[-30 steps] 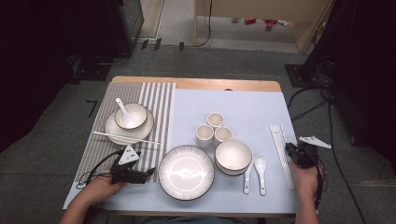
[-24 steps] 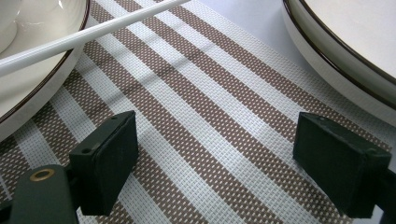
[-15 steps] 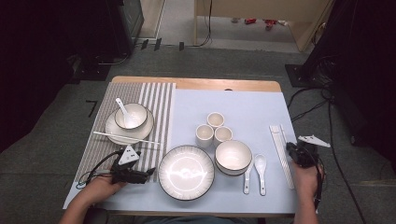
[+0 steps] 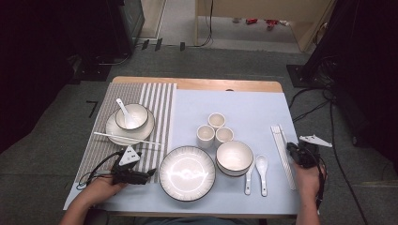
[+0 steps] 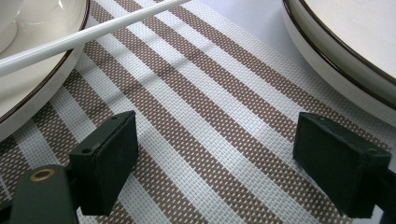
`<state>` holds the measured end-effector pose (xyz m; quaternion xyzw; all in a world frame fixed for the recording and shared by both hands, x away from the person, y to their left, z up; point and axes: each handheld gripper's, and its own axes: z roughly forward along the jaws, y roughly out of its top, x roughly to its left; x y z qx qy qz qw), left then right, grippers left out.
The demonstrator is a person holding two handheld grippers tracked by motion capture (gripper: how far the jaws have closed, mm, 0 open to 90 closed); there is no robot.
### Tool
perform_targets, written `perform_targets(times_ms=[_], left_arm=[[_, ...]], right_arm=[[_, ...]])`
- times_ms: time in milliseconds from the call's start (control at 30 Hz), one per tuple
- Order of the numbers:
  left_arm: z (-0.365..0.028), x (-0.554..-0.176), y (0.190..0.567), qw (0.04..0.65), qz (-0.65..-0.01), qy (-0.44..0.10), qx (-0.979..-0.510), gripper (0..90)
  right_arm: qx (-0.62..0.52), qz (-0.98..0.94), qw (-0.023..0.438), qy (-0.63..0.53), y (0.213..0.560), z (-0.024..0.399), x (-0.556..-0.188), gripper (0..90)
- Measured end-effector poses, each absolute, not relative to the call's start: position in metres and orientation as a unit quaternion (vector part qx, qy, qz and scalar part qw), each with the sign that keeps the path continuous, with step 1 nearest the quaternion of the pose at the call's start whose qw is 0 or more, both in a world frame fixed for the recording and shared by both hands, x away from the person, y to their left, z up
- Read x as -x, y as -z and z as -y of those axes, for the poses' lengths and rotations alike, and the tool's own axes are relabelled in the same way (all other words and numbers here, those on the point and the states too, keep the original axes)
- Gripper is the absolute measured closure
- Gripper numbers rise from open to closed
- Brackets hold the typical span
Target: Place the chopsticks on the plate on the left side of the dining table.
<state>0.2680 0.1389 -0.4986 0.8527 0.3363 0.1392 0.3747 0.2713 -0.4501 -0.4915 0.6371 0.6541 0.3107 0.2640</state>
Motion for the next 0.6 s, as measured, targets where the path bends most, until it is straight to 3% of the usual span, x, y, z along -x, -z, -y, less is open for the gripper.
perform_targets(times_ms=[600], left_arm=[[-0.1388,-0.2679,0.4986,0.375,-0.336,-0.14,-0.853,14.6]], right_arm=[[-0.638,-0.656,0.25,-0.317,0.4849,0.4483,-0.2699,85.4]])
